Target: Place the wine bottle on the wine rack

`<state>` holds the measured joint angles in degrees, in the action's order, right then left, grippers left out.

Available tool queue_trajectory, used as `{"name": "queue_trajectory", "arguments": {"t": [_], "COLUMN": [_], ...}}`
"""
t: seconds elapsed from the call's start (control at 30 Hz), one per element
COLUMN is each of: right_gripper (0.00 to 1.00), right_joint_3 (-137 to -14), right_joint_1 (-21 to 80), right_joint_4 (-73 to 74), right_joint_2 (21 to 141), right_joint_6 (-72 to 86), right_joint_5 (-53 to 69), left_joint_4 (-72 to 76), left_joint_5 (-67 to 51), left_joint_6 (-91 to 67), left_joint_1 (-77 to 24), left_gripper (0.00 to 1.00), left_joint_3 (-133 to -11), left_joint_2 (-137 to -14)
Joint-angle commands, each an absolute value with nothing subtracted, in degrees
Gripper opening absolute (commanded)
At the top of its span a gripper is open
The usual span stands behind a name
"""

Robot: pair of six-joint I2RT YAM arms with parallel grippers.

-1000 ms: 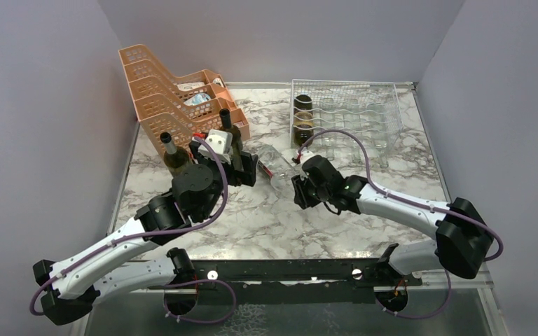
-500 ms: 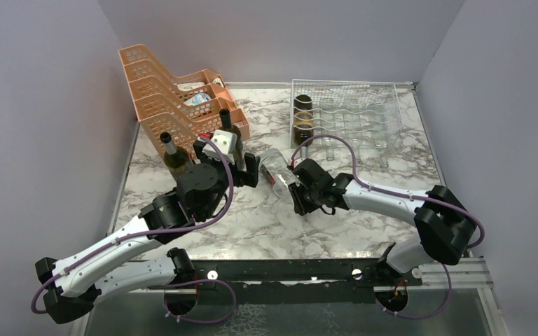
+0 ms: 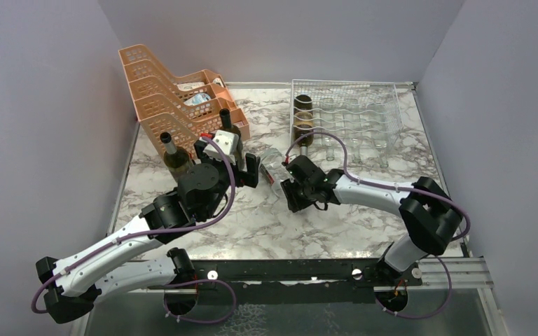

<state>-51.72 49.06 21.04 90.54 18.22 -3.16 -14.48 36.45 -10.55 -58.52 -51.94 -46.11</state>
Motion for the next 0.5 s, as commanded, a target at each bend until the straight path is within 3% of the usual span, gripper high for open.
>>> {"name": "queue_trajectory", "arguments": {"t": [0.0, 0.47], "right_gripper": [0.53, 0.52], "right_joint_3": [-55.07, -54.09], "right_joint_1": [49.33, 49.32], "right_joint_4": [17.38, 12.41], "right_joint_2": [93.27, 97.07], "right_joint_6": [18.91, 22.24], "right_joint_5": [-4.87, -8.18], "left_joint_4": [-13.49, -14.15], "left_joint_5": [35.51, 35.51], "left_joint_6": [-9.69, -9.54], "left_joint_1": [-58.62, -58.68], "left_gripper": [0.99, 0.99], "left_joint_3": [-51.5, -51.33], "left_joint_2": [-46.06, -45.85]}}
